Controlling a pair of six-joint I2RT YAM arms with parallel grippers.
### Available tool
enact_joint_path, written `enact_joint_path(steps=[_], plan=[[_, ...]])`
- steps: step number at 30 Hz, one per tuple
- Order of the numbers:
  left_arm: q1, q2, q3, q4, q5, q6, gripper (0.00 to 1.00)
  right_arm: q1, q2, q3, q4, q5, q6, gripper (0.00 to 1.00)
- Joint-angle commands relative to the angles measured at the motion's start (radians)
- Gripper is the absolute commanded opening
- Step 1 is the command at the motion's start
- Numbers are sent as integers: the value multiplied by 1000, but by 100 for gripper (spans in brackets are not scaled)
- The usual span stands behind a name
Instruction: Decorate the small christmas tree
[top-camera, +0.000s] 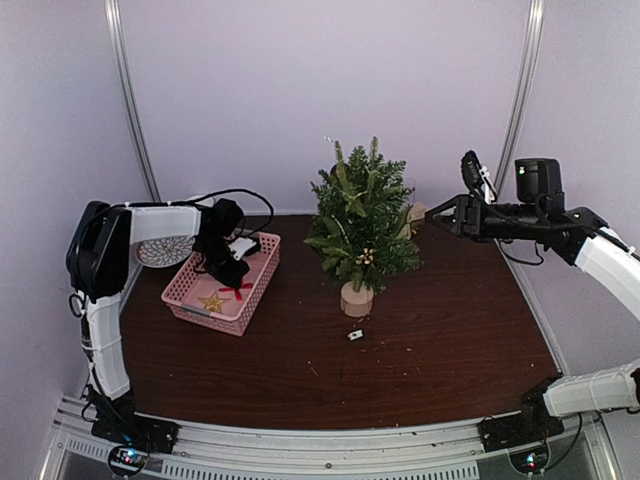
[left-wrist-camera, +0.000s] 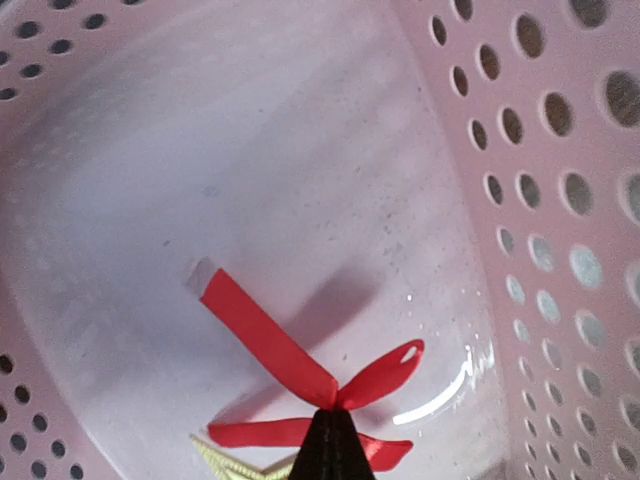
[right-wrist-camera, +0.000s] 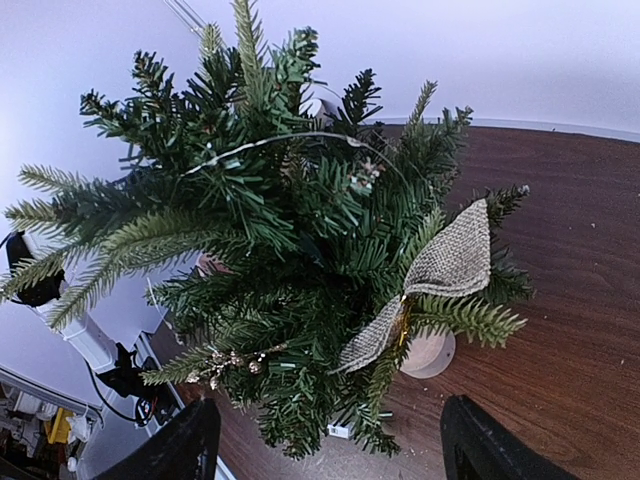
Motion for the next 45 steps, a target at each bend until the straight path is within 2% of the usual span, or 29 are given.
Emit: enact_joint_path(steps=[1, 12, 14, 16, 18, 20, 26, 31, 35, 41, 45], plan=[[18, -200, -65, 123, 26, -118, 0, -6, -30, 25, -4, 8, -14, 79], [15, -536, -190, 231, 99, -302, 0, -7, -28, 23, 7, 9, -13, 80], [-4, -616, -214, 271, 86, -390, 0, -7, -27, 25, 8, 10, -12, 80], [-55, -677, -226, 288, 44, -465, 0, -6, -25, 25, 11, 10, -10, 80], [-146, -736, -224, 289, -87, -534, 0, -7, -25, 24, 13, 11, -7, 80], [-215, -782, -218, 292, -156, -608, 0, -7, -28, 21, 19, 11, -1, 80], [-328, -905, -277, 396, -171, -873, 0, -7, -42, 8, 25, 11, 7, 80], [-463, -893, -285, 476, -232, -976, 0, -7, -60, -13, 39, 11, 23, 80], [-559, -824, -261, 522, -300, -990, 0, -7, -76, -24, 40, 13, 28, 80], [-596, -732, -247, 647, -302, -1051, 0, -7, -93, -36, 37, 16, 27, 80], [-626, -681, -186, 654, -312, -1044, 0, -7, -98, -41, 32, 17, 24, 80]])
